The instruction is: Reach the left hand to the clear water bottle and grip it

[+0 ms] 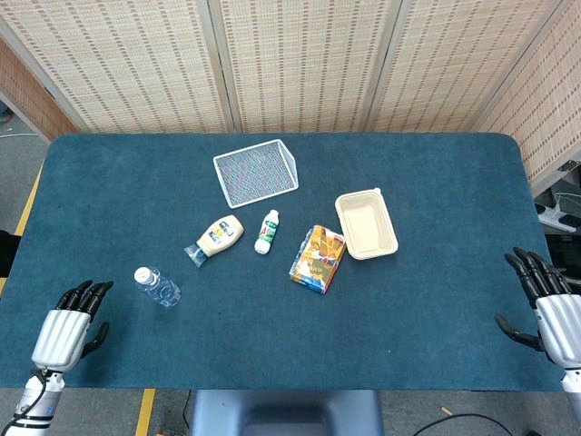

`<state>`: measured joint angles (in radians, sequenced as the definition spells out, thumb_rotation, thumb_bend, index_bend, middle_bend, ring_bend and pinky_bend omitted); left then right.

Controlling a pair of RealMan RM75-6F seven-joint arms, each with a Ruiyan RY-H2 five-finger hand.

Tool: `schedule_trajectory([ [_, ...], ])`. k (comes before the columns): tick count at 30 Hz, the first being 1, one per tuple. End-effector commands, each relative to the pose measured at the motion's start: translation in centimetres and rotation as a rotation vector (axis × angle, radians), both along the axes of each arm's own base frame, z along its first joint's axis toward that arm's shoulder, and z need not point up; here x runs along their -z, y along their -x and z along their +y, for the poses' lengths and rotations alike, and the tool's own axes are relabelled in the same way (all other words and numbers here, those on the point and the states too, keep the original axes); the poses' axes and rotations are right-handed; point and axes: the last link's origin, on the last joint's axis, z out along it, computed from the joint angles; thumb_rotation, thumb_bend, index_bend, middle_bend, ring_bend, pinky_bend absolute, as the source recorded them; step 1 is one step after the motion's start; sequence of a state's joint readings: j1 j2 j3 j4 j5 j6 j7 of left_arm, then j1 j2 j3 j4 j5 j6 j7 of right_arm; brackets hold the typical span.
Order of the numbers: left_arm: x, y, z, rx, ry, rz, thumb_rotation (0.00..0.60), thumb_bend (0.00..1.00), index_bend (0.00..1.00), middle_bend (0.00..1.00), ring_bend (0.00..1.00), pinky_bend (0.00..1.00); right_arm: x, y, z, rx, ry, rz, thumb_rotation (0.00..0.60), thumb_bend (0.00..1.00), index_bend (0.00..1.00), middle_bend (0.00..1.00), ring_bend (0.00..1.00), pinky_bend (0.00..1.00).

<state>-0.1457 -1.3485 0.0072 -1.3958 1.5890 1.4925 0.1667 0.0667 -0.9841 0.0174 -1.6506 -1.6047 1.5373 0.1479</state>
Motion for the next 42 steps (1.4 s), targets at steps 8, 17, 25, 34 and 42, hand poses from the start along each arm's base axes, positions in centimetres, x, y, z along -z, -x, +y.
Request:
schedule_trajectory([
  [8,0.7,0.2,-0.2,0.011,0.017,0.016,0.6,0.4,0.0,0.0,0.01,0.19,0.5,-0.1,0.1,0.014,-0.024,0.001,0.6,0.17,0.0,0.01,0.0,0.12],
  [17,1.6,0.1,0.9,-0.051,0.046,-0.144,0.6,0.4,0.0,0.0,0.0,0.16,1.8,-0.2,-0.1,0.031,-0.052,0.031,0.6,0.17,0.0,0.01,0.0,0.12],
  [25,3.7,-0.4,2.5,-0.158,0.054,-0.415,0.6,0.4,0.0,0.0,0.0,0.15,2.3,-0.2,0.5,0.01,-0.11,0.058,0.6,0.17,0.0,0.01,0.0,0.12],
  [34,6.7,-1.9,4.3,-0.212,0.104,-0.701,0.6,0.4,0.0,0.01,0.01,0.15,2.0,-0.2,0.3,0.009,-0.094,0.042,0.6,0.17,0.0,0.01,0.0,0.12],
  [42,8.4,-3.1,5.1,-0.271,0.163,-0.907,0.6,0.4,0.0,0.01,0.01,0.15,2.1,-0.2,0.2,0.012,-0.106,0.045,0.6,0.17,0.0,0.01,0.0,0.12],
])
